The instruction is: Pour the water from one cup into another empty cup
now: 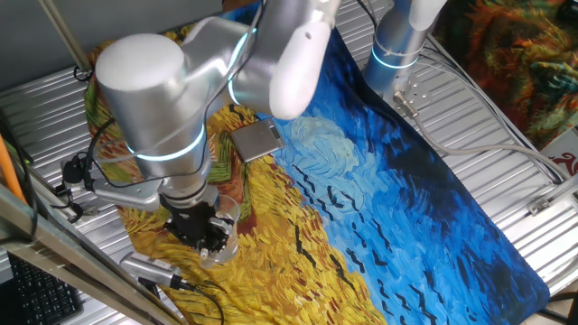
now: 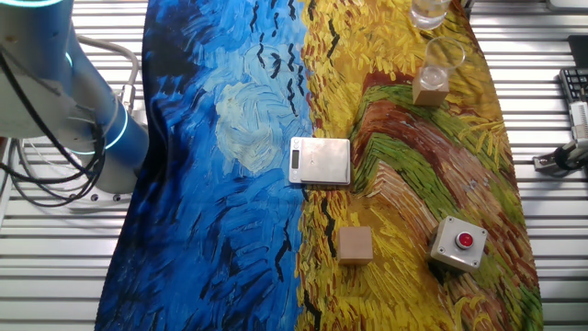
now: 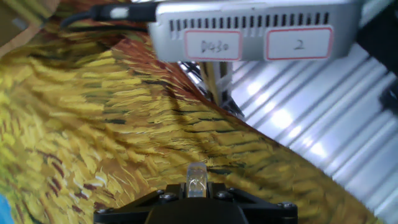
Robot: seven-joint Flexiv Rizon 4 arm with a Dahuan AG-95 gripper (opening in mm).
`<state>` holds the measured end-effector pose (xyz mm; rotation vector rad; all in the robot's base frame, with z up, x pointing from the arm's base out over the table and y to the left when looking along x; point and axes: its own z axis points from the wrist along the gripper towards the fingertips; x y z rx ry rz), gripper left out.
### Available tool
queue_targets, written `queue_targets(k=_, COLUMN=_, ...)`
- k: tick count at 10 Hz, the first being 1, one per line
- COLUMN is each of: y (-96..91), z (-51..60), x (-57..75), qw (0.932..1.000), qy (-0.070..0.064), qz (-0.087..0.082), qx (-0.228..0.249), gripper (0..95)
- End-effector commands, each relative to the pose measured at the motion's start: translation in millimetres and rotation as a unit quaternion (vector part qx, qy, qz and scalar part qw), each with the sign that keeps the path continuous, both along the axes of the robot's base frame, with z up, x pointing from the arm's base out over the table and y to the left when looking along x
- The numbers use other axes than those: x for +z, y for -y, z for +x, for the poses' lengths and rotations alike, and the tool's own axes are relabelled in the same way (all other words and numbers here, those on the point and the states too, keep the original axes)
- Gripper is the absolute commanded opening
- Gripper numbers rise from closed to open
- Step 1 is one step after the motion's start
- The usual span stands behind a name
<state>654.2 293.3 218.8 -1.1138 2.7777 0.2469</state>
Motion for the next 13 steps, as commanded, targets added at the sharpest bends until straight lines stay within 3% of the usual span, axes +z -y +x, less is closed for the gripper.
queue_targets(k=1, y=3.5, z=-1.7, x=-1.0, qw=0.9944, qy=-0.018, qz=-0.023, qx=-0.101, gripper=0.0)
queue_targets(k=3, y=8.1, z=-3.8, x=-2.7, qw=0.9882, qy=-0.03, qz=-0.029, qx=-0.148, gripper=0.0)
queue_targets(k=4, y=14.3, z=-6.8, x=-5.1, qw=0.9825, qy=-0.047, qz=-0.036, qx=-0.176, gripper=0.0)
queue_targets(k=8, y=39.4, z=-21.6, x=-17.6, qw=0.972, qy=-0.086, qz=-0.049, qx=-0.213, gripper=0.0)
queue_targets(k=13, y=41.1, z=-22.9, x=-21.4, qw=0.9691, qy=-0.097, qz=-0.054, qx=-0.22, gripper=0.0)
